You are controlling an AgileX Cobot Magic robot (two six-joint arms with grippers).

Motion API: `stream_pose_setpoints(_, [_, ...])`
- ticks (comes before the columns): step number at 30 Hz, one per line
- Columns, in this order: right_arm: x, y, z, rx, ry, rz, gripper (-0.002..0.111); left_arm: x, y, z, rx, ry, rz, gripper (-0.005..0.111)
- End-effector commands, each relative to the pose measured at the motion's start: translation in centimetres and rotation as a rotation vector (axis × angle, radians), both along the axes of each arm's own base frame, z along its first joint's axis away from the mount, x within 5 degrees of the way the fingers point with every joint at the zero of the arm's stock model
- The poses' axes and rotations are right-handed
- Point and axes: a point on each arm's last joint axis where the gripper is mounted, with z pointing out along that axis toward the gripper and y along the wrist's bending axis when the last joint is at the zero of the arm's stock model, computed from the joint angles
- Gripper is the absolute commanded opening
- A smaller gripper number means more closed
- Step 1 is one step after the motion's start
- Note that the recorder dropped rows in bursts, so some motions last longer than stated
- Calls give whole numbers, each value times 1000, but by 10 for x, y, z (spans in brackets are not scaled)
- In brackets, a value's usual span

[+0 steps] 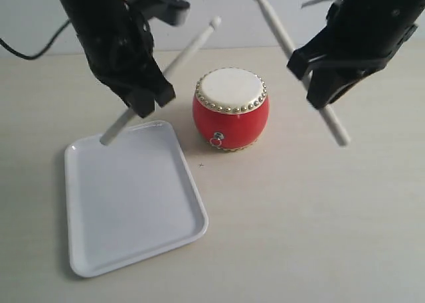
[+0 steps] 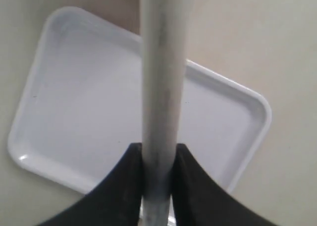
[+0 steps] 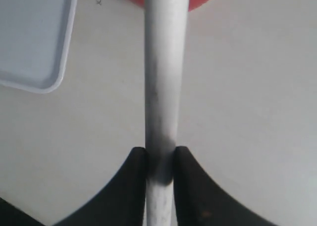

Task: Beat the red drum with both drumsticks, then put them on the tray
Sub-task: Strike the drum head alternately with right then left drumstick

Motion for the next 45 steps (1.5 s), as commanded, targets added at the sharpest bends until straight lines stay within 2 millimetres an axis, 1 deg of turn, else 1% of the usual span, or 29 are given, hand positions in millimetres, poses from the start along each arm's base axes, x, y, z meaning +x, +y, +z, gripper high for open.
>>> stream_pose_setpoints(1, [16,10,-86,-87,260,17,0,-9,23,43,-63,-98,47,0])
stream_pose_setpoints(3, [24,10,-114,-149,323,17,0,-15,29,51,-73,-115,50,0])
stream_pose_setpoints(4, [25,10,-111,-145,313,14,0,-16,30,51,-72,-114,50,0])
stream_pose_setpoints(6, [24,9,-69,-92,188,14,0,-15,29,44,-59,-95,48,0])
stream_pose_setpoints(8, [16,6,-15,-25,28,13,0,-9,21,27,-52,-41,39,0])
stream_pose_setpoints(9, [8,2,11,8,-51,12,0,-5,15,14,-37,-8,18,0])
stream_pose_setpoints(10, [0,-1,29,31,-105,12,0,-2,9,2,-19,17,8,0])
stream_pose_setpoints(11, [-8,-5,44,48,-148,12,0,3,0,-16,7,55,-6,0])
stream_pose_setpoints(14, [-16,-9,53,49,-181,13,0,9,-19,-60,74,141,-38,0])
stream_pose_setpoints(17, [-18,-10,49,44,-170,13,0,15,-24,-105,150,227,-35,0])
stream_pose_setpoints(19, [-19,-10,48,42,-164,13,0,14,-24,-110,161,237,-33,0])
stream_pose_setpoints(22, [-18,-10,46,42,-158,13,0,12,-22,-89,131,195,-33,0])
stream_pose_setpoints(25, [-13,-5,37,51,-120,10,0,5,-17,-50,74,115,-32,0])
stream_pose_setpoints(26, [-2,3,18,56,-52,26,0,-2,-12,-22,28,57,-28,0])
stream_pose_setpoints(27, [2,7,9,57,-20,31,0,-5,-10,-10,11,33,-28,0])
stream_pose_setpoints(28, [16,13,-20,34,65,31,0,-14,-3,16,-27,-25,-25,0])
stream_pose_setpoints(29, [21,15,-33,18,99,30,0,-17,0,24,-42,-44,-21,0])
stream_pose_setpoints(30, [32,20,-67,-22,192,28,0,-25,7,44,-67,-92,-20,0])
stream_pose_setpoints(31, [36,22,-82,-38,230,27,0,-29,10,51,-75,-114,-16,0])
stream_pose_setpoints(32, [42,23,-112,-84,303,23,0,-34,16,63,-77,-153,-1,0])
stream_pose_setpoints(33, [43,23,-121,-99,324,18,0,-35,19,66,-71,-167,1,0])
stream_pose_setpoints(34, [44,22,-120,-100,323,7,0,-38,21,67,-73,-168,3,0])
stream_pose_setpoints(36, [38,19,-89,-69,242,19,0,-37,20,56,-50,-141,-5,0])
stream_pose_setpoints(37, [32,15,-61,-54,159,30,0,-32,17,43,-25,-107,-6,0])
stream_pose_setpoints(38, [27,12,-45,-46,112,32,0,-28,14,34,-10,-87,-6,0])
stream_pose_setpoints(39, [15,6,-14,-14,25,33,0,-20,7,17,15,-46,-15,0])
stream_pose_setpoints(40, [9,4,0,2,-13,33,0,-15,2,6,24,-20,-18,0])
stream_pose_setpoints(41, [-2,0,19,31,-67,32,0,-4,-7,-14,41,26,-25,0])
stream_pose_setpoints(45, [-15,-6,40,58,-132,30,0,12,-20,-63,103,125,-24,0])
